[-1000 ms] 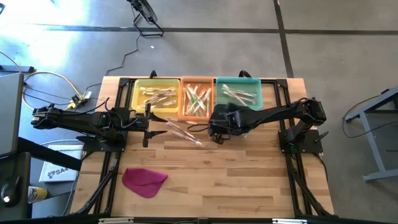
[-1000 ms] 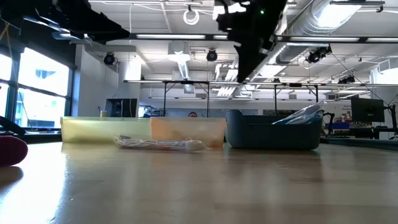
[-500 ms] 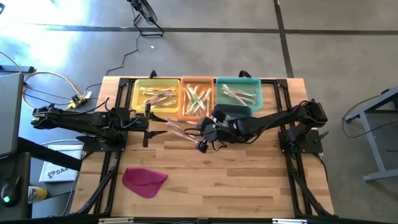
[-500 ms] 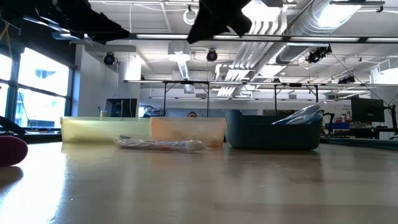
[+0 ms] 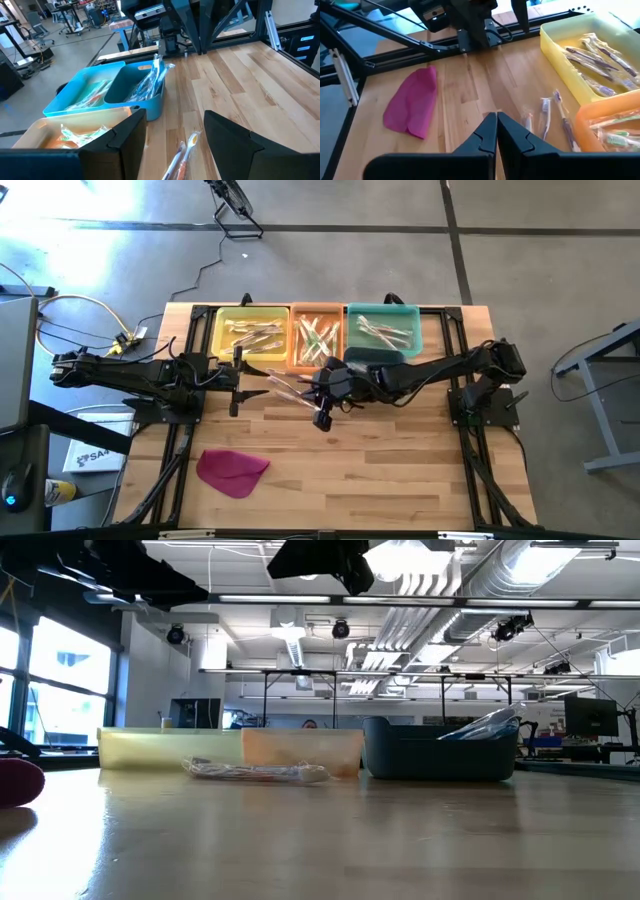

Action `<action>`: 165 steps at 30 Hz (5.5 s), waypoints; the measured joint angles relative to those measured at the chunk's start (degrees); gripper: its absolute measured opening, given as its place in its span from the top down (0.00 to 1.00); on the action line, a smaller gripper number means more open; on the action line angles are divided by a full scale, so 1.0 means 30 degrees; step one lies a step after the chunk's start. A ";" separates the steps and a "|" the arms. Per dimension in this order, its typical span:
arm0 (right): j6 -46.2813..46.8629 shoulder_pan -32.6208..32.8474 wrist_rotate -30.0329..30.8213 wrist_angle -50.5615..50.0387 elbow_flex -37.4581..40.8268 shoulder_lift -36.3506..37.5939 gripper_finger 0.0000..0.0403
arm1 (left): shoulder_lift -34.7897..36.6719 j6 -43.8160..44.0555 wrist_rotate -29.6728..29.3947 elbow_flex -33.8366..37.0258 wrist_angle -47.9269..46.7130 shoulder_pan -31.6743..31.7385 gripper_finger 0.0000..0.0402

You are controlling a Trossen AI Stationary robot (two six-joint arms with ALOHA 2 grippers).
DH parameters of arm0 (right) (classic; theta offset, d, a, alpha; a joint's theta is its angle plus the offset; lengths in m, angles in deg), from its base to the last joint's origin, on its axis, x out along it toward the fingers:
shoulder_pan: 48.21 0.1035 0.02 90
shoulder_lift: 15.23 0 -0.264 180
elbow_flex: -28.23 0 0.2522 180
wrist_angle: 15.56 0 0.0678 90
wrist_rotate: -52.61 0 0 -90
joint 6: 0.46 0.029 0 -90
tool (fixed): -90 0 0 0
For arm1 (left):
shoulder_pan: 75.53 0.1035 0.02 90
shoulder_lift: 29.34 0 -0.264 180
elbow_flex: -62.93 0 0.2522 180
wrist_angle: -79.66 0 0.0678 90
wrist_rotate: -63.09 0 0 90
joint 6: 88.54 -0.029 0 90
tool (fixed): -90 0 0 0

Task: Pick & Place Toothbrushes
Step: Put the orange toothbrush into the blue bin

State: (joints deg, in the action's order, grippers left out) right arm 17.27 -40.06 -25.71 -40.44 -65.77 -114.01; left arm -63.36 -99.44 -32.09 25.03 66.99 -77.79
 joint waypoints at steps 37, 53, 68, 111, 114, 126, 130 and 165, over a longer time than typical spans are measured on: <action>0.0545 0.3427 0.7928 -0.3209 0.0022 0.0051 0.99 | 0.0000 0.0729 0.0012 0.0000 0.0823 0.0000 0.52; 0.1030 0.1794 0.3424 -0.4945 0.1638 0.0518 0.99 | -0.0690 0.0758 0.0012 -0.0007 0.0723 0.0002 0.52; -0.0463 0.1279 0.2500 1.0790 1.2721 0.5709 0.99 | -0.1432 0.1327 0.0168 0.0007 0.1384 0.0000 0.52; -0.0871 0.0616 0.0554 1.6912 1.8520 0.7140 0.99 | -1.6675 0.3589 0.1443 -0.7375 -0.5731 0.0263 0.52; -0.0845 0.0616 0.0548 1.6842 1.8520 0.7140 0.99 | -1.7508 0.3710 0.1382 -0.7380 -0.5716 0.0612 0.52; -0.0790 0.0616 0.0547 1.6302 1.8520 0.7133 0.99 | -1.9177 0.3723 0.1295 -0.7380 -0.5162 0.2059 0.52; -0.0812 0.0616 0.0547 1.6195 1.8520 0.7133 0.99 | -1.9176 0.3710 0.1323 -0.7374 -0.4832 0.2264 0.52; -0.0353 0.0616 0.0561 1.5915 1.8520 0.7133 0.99 | -2.0808 0.3883 0.3058 -0.7395 -0.4146 0.2257 0.74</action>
State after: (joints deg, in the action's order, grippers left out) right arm 16.21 -38.21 -24.02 7.30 -10.21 -92.62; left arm -125.78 -87.79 -22.92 2.85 54.55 -71.02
